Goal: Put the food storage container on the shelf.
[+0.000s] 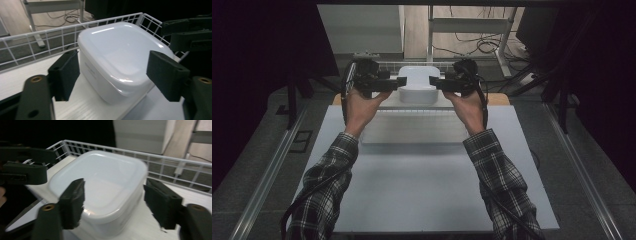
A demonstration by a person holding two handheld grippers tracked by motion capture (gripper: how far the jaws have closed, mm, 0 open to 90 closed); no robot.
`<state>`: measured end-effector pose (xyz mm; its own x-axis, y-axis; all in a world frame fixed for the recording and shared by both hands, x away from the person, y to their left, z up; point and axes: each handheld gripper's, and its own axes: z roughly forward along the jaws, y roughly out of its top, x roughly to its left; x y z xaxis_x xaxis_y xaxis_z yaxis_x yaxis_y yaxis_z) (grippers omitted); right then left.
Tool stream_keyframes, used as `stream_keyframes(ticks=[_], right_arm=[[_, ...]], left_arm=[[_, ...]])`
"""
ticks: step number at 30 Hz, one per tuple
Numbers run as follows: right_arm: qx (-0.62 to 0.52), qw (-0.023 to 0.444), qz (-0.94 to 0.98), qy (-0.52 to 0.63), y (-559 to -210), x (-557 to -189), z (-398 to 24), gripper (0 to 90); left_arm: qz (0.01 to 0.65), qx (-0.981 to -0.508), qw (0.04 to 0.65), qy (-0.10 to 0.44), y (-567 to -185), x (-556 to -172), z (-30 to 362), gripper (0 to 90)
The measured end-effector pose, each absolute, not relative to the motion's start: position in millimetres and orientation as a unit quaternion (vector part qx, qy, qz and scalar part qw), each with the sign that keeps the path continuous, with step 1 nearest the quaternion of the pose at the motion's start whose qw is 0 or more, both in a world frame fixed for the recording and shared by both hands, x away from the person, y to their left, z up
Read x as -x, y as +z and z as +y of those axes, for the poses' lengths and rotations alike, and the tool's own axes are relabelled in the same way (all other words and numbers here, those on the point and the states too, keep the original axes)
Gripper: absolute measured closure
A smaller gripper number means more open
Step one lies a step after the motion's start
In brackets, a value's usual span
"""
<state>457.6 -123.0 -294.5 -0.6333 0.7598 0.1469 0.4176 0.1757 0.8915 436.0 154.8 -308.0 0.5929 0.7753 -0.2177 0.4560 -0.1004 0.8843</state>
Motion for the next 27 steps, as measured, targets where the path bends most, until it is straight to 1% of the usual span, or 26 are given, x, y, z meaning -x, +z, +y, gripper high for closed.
stream_keyframes(ticks=[2,5,7,12,22,27], right_arm=[[-0.378,0.161,0.755,0.512,-296,-454,-123,24.7],[-0.361,0.170,0.763,0.509,-300,-447,-122,14.8],[-0.356,0.173,0.767,0.505,-303,-443,-121,9.0],[-0.343,0.181,0.772,0.503,-311,-431,-123,4.3],[-0.335,0.182,0.780,0.496,-320,-420,-128,3.0],[-0.334,0.177,0.784,0.493,-327,-414,-132,3.0]], left_arm=[[0.417,-0.727,0.528,0.141,-309,-432,156,21.1],[0.404,-0.732,0.534,0.126,-313,-426,156,18.2],[0.399,-0.738,0.531,0.120,-316,-422,156,14.0],[0.388,-0.745,0.531,0.116,-324,-413,157,11.2],[0.360,-0.766,0.518,0.126,-337,-395,152,8.0],[0.351,-0.774,0.507,0.143,-342,-388,149,7.5]])
